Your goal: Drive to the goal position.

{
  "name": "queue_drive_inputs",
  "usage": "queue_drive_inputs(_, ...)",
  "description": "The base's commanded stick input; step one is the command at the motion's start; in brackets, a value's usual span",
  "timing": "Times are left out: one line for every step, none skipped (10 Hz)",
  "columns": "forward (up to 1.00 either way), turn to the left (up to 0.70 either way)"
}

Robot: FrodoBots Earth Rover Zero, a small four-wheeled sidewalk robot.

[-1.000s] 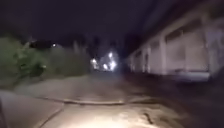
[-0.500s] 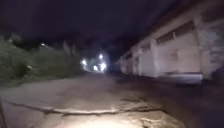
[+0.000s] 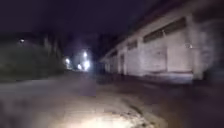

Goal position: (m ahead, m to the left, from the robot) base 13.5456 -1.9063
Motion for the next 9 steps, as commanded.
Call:
queue_drive_inputs(0.70,-0.35)
queue_drive_inputs(0.70,-0.35)
queue_drive_inputs(0.70,-0.35)
queue_drive_inputs(0.70,-0.35)
queue_drive_inputs(0.70,-0.35)
queue_drive_inputs(0.70,-0.35)
queue_drive_inputs(0.70,-0.35)
queue_drive_inputs(0.70,-0.29)
queue_drive_inputs(0.70,-0.19)
